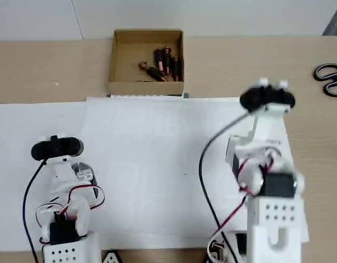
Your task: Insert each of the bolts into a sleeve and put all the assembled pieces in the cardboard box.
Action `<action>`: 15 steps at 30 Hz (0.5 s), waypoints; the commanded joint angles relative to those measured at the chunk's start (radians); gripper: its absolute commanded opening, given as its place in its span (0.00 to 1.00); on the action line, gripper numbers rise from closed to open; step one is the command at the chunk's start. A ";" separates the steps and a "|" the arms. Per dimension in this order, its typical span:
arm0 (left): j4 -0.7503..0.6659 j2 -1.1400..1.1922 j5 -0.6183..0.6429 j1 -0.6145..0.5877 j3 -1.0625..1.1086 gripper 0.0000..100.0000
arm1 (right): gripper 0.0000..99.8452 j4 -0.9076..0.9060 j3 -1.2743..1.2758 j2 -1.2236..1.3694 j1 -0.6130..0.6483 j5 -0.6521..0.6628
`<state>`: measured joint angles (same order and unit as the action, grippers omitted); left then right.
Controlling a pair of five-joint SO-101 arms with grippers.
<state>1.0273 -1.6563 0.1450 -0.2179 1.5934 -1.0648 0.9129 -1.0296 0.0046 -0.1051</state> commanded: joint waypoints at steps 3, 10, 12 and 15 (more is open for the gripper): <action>-0.005 -0.002 -0.002 0.005 -0.008 0.01 | 0.00 0.160 0.245 -0.214 -0.005 -0.003; -0.005 -0.002 -0.002 0.005 -0.008 0.01 | 0.00 0.260 0.483 -0.366 0.022 0.000; -0.005 -0.002 -0.002 0.005 -0.008 0.01 | 0.00 0.280 0.542 -0.403 0.047 0.012; -0.005 -0.002 -0.002 0.005 -0.008 0.01 | 0.00 0.314 0.629 -0.472 0.071 0.011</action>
<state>1.0273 -1.6563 0.1450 -0.2179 1.5934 -0.7948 1.4960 -1.4423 0.0598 -0.1051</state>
